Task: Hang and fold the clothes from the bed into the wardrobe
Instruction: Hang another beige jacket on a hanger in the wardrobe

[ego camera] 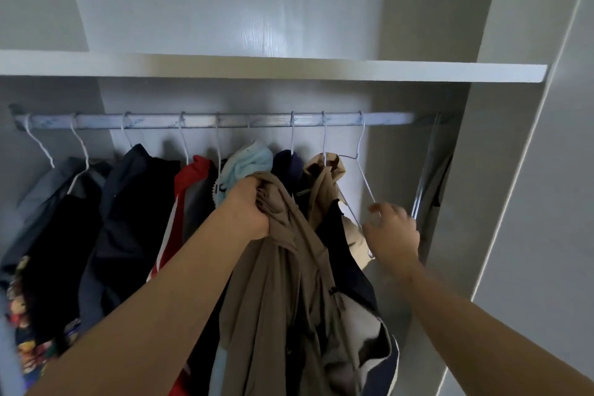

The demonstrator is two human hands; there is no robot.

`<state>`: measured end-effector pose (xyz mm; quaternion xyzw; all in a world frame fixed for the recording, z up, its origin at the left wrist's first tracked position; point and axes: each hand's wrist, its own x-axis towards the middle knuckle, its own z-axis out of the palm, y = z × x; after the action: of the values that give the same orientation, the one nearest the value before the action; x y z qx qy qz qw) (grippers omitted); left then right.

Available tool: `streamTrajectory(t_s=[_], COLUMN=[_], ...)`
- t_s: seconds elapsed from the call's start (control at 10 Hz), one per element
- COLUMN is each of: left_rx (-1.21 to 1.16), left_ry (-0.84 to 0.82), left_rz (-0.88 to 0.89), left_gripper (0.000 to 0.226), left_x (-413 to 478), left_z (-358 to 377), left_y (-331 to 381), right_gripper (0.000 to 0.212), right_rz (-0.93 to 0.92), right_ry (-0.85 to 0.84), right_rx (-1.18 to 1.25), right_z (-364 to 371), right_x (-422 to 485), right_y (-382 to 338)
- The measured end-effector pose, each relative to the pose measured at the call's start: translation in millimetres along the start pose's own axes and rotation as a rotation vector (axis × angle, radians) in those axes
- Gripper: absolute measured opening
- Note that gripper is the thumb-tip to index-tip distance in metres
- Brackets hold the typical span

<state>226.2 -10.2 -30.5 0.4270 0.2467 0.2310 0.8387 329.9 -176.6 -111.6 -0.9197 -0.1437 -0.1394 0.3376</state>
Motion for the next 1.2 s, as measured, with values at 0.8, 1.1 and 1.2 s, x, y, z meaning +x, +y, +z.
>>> streamTrajectory(t_s=[0.8,1.1,1.2], left_rx=[-0.100,0.056,0.135], left_ry=[0.076,0.022,-0.038], left_rz=[-0.141,-0.211,-0.273], left_gripper=[0.030,0.033,0.031], left_x=[55.1,8.9,-6.0], left_z=[-2.9,-13.3,-17.3], left_y=[-13.6,-22.3,-27.1], right_gripper=[0.022,0.034,0.035], right_rz=[0.183,0.307,0.365], right_ry=[-0.057,0.045,0.111], right_rx=[0.541,0.569,0.583], right_z=[46.7,22.7,14.7], right_x=[89.6,-6.1,-44.1], right_y=[12.8,25.1,34.6])
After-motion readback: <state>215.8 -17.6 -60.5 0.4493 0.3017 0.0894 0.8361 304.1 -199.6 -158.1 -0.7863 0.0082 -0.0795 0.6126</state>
